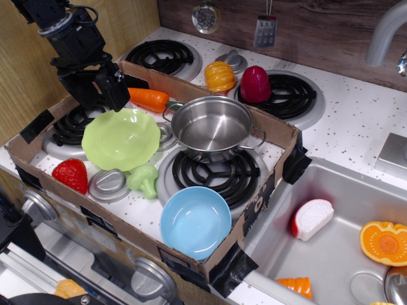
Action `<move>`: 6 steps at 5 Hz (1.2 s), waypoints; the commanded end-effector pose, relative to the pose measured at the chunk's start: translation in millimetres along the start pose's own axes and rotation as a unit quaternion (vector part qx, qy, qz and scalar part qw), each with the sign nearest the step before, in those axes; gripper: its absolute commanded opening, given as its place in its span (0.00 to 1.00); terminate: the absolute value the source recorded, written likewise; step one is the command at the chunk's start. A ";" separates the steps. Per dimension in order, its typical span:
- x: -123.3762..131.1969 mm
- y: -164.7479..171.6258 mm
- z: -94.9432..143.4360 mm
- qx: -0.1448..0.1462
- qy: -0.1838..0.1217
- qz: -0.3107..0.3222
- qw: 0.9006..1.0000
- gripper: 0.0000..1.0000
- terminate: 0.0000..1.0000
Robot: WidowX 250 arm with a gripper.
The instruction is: Put broccoli in pot
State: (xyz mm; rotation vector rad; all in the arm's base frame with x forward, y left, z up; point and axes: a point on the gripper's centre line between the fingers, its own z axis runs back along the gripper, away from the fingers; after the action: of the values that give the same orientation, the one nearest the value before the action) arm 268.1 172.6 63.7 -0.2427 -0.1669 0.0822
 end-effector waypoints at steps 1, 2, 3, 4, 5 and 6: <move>0.0 0.0 0.0 0.000 0.000 0.000 1.000 1.00 0.00; -0.6 -13.2 16.4 0.044 -0.023 -0.015 0.999 1.00 0.00; -7.2 -31.0 33.0 0.094 -0.038 -0.022 0.995 1.00 0.00; -19.1 -52.8 42.9 0.131 -0.040 -0.004 0.991 1.00 0.00; -32.5 -60.4 34.2 0.161 -0.071 0.007 0.984 1.00 0.00; -44.0 -61.3 12.8 0.158 -0.078 0.023 0.984 1.00 0.00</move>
State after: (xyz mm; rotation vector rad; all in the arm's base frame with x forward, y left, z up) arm 220.5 109.8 77.0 0.0596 -0.2717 0.1777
